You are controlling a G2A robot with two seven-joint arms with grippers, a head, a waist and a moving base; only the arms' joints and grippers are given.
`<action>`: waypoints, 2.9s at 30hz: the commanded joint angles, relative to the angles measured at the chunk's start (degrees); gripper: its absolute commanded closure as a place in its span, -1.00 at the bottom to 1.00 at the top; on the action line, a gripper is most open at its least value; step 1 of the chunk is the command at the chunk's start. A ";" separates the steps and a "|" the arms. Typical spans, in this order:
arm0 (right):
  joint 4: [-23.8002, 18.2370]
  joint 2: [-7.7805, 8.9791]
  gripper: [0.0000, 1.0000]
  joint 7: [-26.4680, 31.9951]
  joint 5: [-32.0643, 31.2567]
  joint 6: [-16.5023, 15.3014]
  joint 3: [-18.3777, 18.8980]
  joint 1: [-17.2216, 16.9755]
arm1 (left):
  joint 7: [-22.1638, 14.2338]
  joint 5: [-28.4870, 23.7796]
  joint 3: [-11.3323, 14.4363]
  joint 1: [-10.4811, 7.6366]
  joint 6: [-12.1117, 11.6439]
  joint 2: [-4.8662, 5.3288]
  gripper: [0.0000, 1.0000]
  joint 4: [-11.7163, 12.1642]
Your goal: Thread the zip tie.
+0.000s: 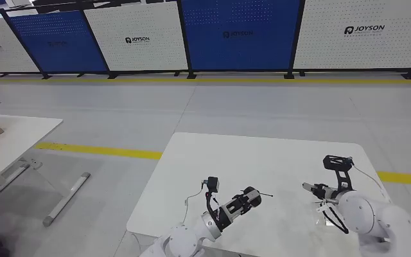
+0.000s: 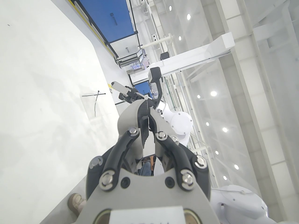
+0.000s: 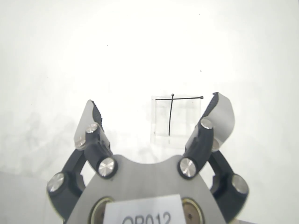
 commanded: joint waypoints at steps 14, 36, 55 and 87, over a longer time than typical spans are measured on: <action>-2.12 -1.17 -1.00 7.84 -5.79 -0.03 2.30 -3.23 | 0.00 0.00 0.00 0.00 0.00 0.00 1.00 0.00; -1.73 -1.34 -1.00 7.87 -3.90 0.01 3.55 -5.13 | 0.00 0.00 0.00 0.00 0.00 0.00 1.00 0.00; -1.75 -1.54 -1.00 5.89 -4.25 0.01 4.85 -5.73 | 0.00 0.00 0.00 0.00 0.00 0.00 1.00 0.00; 7.29 -5.33 0.32 11.79 -12.53 0.01 1.34 -0.02 | 0.00 0.00 0.00 0.00 0.00 0.00 1.00 0.00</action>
